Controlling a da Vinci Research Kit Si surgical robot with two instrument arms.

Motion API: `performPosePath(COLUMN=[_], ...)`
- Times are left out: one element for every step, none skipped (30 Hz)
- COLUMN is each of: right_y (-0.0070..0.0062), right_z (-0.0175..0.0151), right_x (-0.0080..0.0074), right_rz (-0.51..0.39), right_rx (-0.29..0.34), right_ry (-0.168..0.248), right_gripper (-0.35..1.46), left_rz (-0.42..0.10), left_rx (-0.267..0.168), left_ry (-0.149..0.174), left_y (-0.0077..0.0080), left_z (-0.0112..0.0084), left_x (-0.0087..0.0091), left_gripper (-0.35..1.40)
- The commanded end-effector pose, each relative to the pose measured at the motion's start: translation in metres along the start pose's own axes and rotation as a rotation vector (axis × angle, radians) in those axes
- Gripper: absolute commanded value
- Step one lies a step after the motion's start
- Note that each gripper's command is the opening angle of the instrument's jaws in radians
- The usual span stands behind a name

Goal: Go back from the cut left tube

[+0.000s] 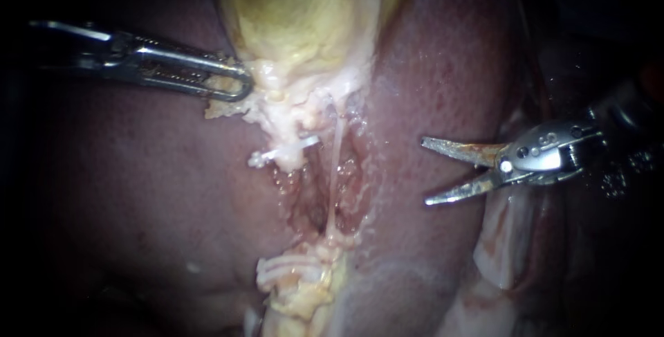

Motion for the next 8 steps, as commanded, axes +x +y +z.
performPosePath(right_y=[0.0000, 0.0000, 0.0000, 0.0000, 0.0000, 0.0000, -0.0001, -0.0001], right_z=[0.0000, 0.0000, 0.0000, 0.0000, 0.0000, 0.0001, 0.0002, 0.0004], right_x=[0.0000, 0.0000, 0.0000, 0.0000, 0.0000, 0.0000, 0.0000, 0.0000], right_rz=[0.000, 0.000, 0.000, 0.000, 0.000, 0.000, 0.000, 0.000], right_rx=[0.000, 0.000, 0.000, 0.000, 0.000, 0.003, 0.014, 0.027], right_ry=[0.000, 0.000, 0.000, 0.000, 0.000, 0.001, 0.005, 0.009], right_gripper=[1.45, 1.45, 1.45, 1.45, 1.45, 1.45, 1.45, 1.45], left_rz=[-0.001, -0.001, -0.001, -0.001, -0.001, -0.001, -0.001, -0.002], left_rx=[0.001, 0.002, 0.001, 0.001, 0.001, 0.001, -0.002, -0.003], left_ry=[-0.001, -0.001, -0.001, -0.001, -0.001, -0.001, -0.003, -0.003], left_y=[0.0000, 0.0001, 0.0001, 0.0001, 0.0001, 0.0002, 0.0002, 0.0003], left_z=[0.0000, 0.0000, 0.0000, 0.0000, -0.0001, -0.0001, -0.0002, -0.0004], left_x=[0.0001, 0.0001, 0.0001, 0.0001, 0.0001, 0.0001, 0.0001, 0.0001], left_gripper=[-0.35, -0.35, -0.35, -0.35, -0.35, -0.35, -0.35, -0.35])
